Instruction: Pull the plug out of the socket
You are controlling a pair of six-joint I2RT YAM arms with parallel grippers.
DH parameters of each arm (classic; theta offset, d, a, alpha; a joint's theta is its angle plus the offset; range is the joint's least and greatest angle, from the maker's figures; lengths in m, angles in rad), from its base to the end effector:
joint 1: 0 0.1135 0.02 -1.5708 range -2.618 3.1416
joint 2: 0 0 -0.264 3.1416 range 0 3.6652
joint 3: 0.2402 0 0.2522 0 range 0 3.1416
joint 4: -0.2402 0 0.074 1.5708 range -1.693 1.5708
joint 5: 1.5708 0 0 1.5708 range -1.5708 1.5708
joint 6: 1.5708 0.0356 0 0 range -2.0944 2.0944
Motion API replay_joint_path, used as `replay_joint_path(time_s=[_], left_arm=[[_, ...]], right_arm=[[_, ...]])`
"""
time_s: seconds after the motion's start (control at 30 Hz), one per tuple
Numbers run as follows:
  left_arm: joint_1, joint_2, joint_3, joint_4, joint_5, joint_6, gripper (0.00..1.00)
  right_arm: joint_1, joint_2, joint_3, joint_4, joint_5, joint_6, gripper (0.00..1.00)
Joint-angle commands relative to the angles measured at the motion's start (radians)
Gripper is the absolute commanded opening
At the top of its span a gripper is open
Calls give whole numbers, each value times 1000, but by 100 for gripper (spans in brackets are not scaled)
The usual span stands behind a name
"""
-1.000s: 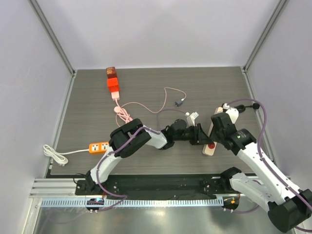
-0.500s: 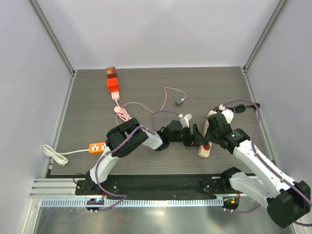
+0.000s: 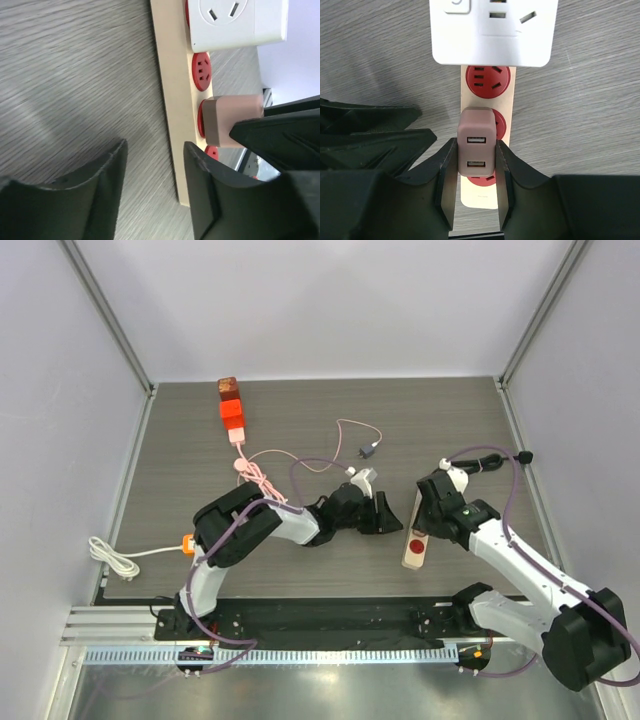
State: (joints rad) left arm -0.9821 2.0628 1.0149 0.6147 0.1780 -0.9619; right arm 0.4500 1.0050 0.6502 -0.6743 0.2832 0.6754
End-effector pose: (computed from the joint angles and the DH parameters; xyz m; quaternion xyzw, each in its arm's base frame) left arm 0.2269 -0.3511 0.1182 0.0564 0.8387 -0.4854 0.2405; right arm 0.1707 0.0714 0.2148 0.1448 0.9436 0.0263 0.2966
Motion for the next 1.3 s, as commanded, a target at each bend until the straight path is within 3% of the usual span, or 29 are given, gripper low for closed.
replay_joint_path(time_s=[0.0,0.1,0.23,0.4,0.6,0.7,1.03,1.27], left_arm=[[8,-7,-53,-153,-83,77,50],[8,-27,-84,-112,-83,80,48],[6,-56,-99,-102,-101,97,52],[-13,-36,-75,-89,-55,101,52],[-65,29,8,-67,11,100,10],[-79,40,17,-31,18,80,0],[-81,-90,-102,60,-58,86,0],[-82,-107,-130,178,18,49,0]], right_arm=[[7,15,20,59,-85,-31,23],[9,7,28,58,-116,-48,39],[9,-2,43,45,-98,-63,54],[9,29,52,44,-98,-65,56],[9,38,51,42,-64,-62,53],[9,50,49,44,-44,-59,50],[9,84,32,68,-35,-56,43],[9,83,26,73,-30,-53,40]])
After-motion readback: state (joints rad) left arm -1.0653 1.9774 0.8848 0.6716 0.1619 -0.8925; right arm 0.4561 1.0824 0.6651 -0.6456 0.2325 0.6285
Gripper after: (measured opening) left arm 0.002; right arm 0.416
